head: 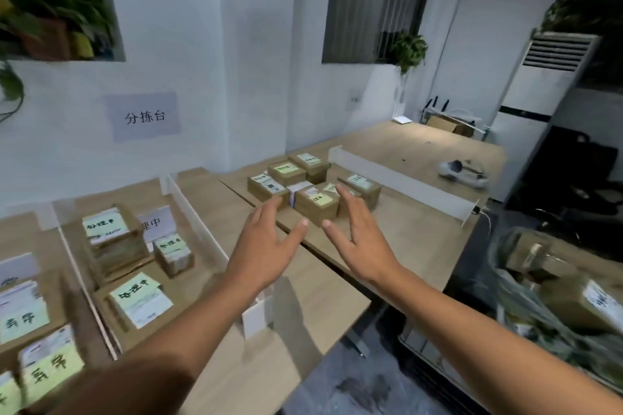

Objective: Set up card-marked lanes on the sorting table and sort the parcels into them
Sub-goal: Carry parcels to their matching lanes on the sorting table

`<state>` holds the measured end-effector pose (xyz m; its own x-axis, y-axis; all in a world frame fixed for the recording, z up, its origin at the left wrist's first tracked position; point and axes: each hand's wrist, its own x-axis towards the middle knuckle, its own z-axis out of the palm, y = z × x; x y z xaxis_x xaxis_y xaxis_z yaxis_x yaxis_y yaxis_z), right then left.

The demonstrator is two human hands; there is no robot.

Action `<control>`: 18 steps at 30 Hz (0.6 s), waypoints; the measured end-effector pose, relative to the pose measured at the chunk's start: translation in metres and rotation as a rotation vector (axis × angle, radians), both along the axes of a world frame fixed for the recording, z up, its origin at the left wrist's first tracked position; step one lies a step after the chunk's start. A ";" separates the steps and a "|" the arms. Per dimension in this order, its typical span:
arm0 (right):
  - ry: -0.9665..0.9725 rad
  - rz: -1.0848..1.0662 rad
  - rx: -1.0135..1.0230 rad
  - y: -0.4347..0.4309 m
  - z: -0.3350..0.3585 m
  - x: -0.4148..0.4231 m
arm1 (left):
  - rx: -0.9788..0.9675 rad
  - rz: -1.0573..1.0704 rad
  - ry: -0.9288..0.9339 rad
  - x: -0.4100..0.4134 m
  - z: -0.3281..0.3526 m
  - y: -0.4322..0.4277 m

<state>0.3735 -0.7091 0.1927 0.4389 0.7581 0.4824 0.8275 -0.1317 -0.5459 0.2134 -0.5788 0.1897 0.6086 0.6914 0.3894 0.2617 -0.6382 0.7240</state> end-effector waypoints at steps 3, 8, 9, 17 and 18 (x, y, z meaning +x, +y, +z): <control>0.012 -0.011 -0.013 0.027 -0.015 0.049 | -0.020 -0.014 0.019 0.051 -0.013 0.028; 0.061 -0.049 -0.068 0.078 -0.032 0.141 | -0.098 0.003 -0.002 0.158 -0.035 0.089; 0.061 -0.049 -0.095 0.087 -0.033 0.161 | -0.119 0.005 0.001 0.179 -0.038 0.100; 0.234 0.023 -0.169 0.158 -0.053 0.292 | -0.259 -0.010 0.031 0.287 -0.076 0.165; 0.243 0.035 -0.189 0.169 -0.059 0.305 | -0.263 -0.002 0.040 0.297 -0.081 0.171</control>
